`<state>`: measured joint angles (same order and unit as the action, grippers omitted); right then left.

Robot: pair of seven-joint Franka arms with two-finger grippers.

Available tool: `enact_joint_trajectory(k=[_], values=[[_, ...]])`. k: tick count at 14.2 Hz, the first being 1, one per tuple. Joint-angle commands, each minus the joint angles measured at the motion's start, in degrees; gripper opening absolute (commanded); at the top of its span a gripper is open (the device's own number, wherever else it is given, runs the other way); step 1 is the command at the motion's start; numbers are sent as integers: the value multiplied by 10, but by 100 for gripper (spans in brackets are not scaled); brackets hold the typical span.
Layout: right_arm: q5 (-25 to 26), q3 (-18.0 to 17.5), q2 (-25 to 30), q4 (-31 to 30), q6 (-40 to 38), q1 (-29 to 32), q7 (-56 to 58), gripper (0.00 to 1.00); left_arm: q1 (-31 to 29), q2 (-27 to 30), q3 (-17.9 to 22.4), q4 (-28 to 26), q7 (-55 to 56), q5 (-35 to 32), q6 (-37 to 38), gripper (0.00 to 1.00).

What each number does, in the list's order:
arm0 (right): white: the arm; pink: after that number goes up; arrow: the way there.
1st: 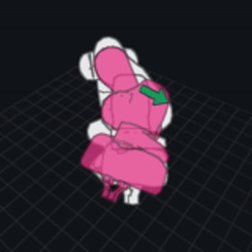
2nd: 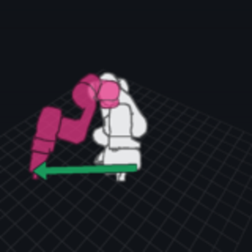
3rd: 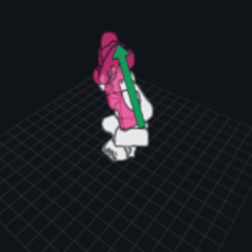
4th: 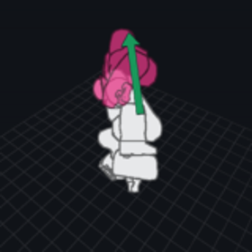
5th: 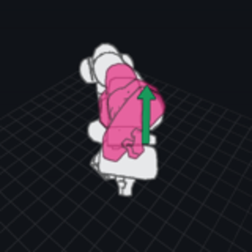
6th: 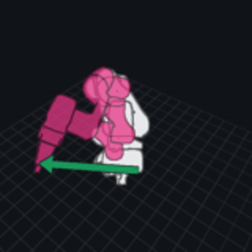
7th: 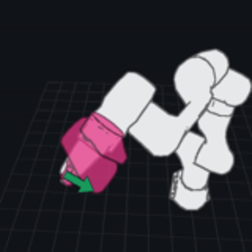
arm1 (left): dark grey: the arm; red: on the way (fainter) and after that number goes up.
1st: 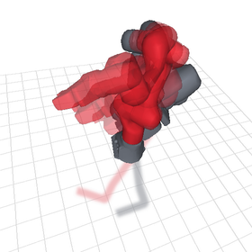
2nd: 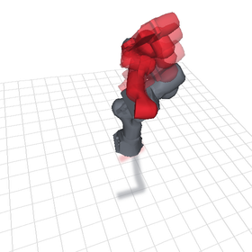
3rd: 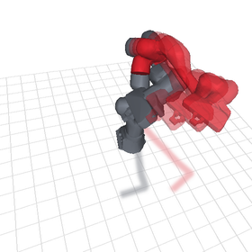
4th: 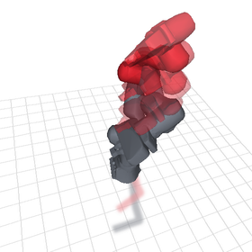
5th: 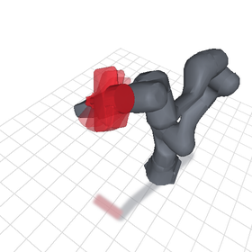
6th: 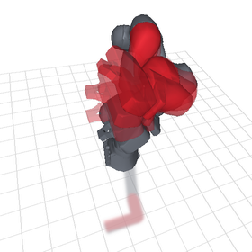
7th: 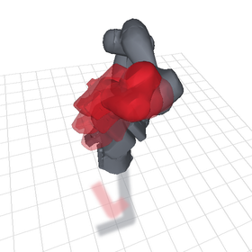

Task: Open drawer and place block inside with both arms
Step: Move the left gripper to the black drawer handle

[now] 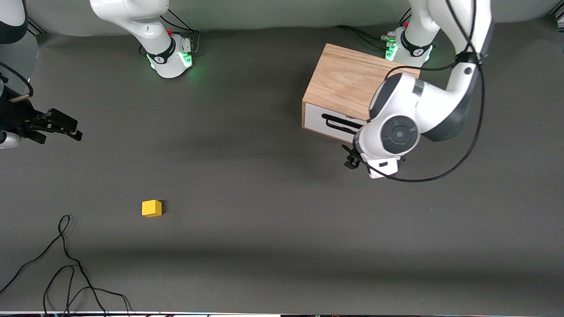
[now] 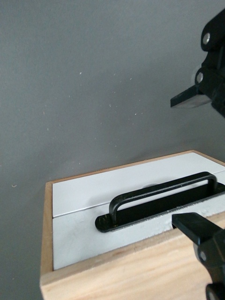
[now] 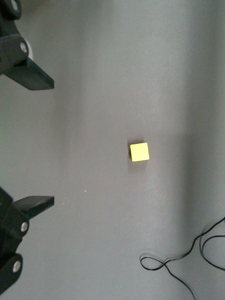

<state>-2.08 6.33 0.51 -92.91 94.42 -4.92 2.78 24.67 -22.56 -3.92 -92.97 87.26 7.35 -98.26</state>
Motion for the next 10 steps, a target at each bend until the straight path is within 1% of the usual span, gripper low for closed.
enact_joint_trajectory(k=[1, 5, 10], values=[[12, -4, -2, 2, -4, 3, -11, 100, 32, 11, 8, -52, 33, -25, -26, 100], [20, -4, -1, 3, -4, 3, -10, 100, 35, -7, 8, -62, 41, -27, -26, 99], [20, -4, 3, 1, -5, 3, -7, 100, 37, -17, 7, -71, 44, -23, -35, 99]])
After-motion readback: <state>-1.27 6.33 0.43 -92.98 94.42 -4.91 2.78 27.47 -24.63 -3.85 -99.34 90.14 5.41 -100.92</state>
